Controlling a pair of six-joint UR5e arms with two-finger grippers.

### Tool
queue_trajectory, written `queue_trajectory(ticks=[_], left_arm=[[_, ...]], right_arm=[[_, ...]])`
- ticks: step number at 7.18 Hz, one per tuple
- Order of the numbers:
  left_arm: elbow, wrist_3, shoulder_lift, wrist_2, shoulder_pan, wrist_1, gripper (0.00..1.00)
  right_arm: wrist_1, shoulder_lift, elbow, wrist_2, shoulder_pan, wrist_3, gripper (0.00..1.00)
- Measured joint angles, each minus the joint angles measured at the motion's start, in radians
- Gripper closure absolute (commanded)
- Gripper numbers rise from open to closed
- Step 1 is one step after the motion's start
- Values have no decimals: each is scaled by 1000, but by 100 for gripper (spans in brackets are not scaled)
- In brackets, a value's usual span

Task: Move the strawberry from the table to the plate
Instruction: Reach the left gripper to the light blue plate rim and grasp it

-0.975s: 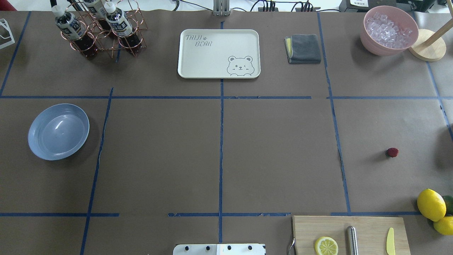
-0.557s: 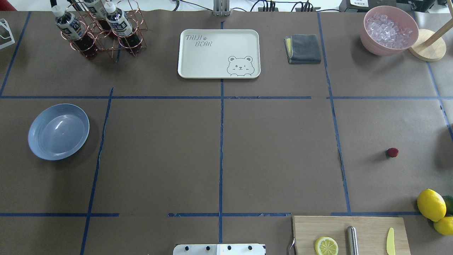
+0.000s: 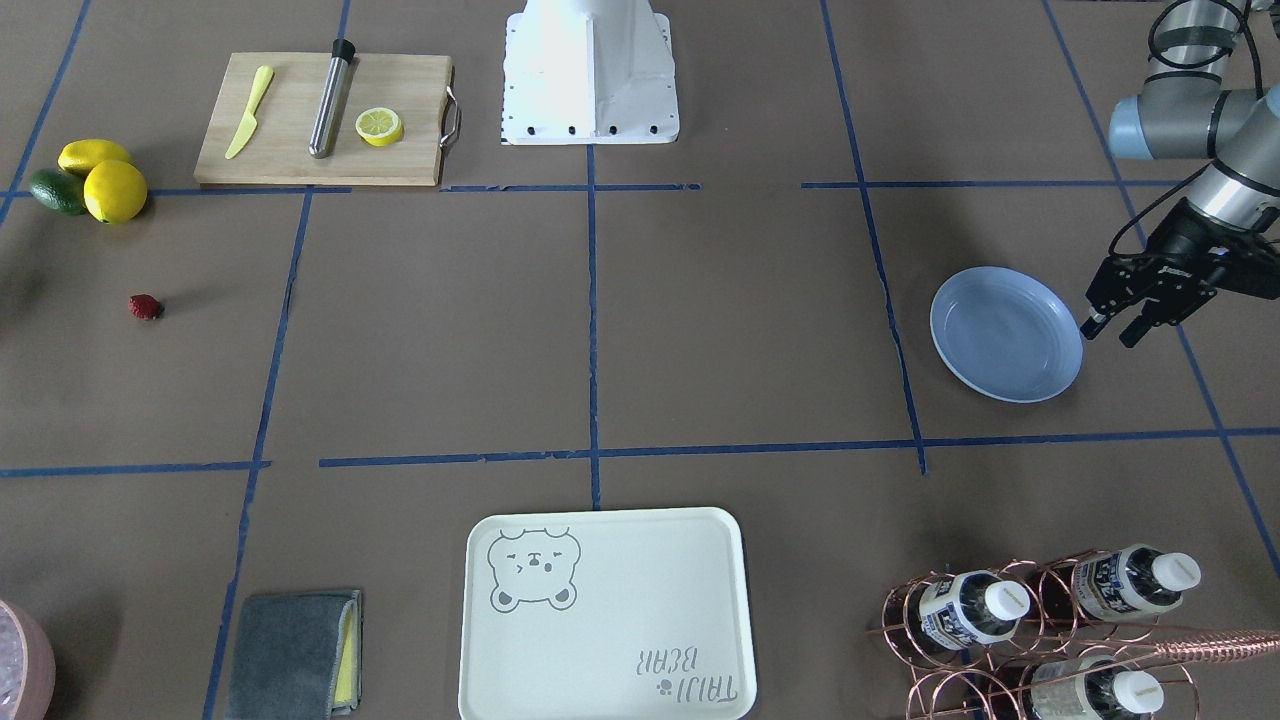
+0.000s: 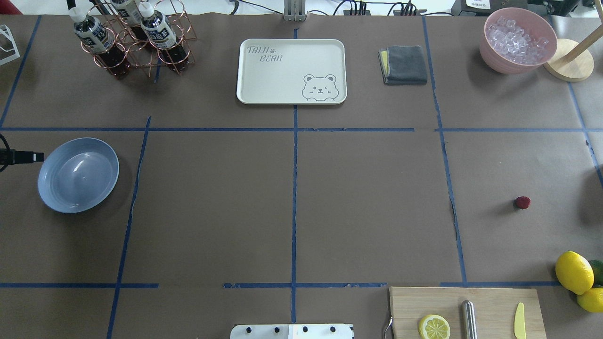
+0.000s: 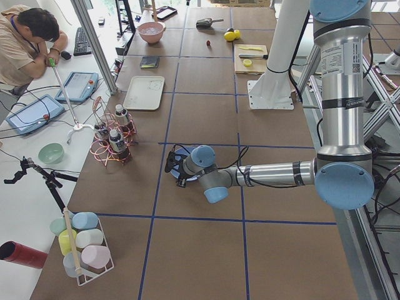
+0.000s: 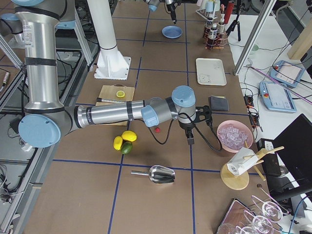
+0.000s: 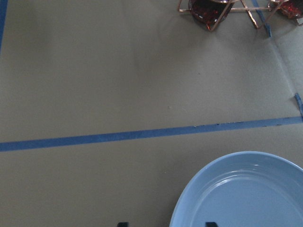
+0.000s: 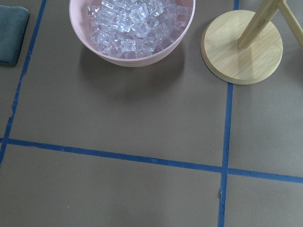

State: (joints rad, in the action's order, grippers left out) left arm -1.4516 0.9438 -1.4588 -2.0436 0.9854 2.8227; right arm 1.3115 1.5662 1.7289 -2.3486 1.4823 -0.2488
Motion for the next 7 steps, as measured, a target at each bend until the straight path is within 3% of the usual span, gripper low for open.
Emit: queue_trajectory(ticks=[1,2,3,4,7], left_arm=[[8,31,0,17,-33,15,44],[14,42,0,33,-52,20,56],[18,47,0,47,-63,21,92],[20,49,0,54,-67,21,100],[-10,57,-3,51,-70,19,100]], right_arm=[[0,0,0,0,0,-1,0],[0,0,0,0,0,-1,0],[0,0,0,0,1,-1,0],[0,1,0,0,1,-1,0],[0,2,1,-1,1,-1,0]])
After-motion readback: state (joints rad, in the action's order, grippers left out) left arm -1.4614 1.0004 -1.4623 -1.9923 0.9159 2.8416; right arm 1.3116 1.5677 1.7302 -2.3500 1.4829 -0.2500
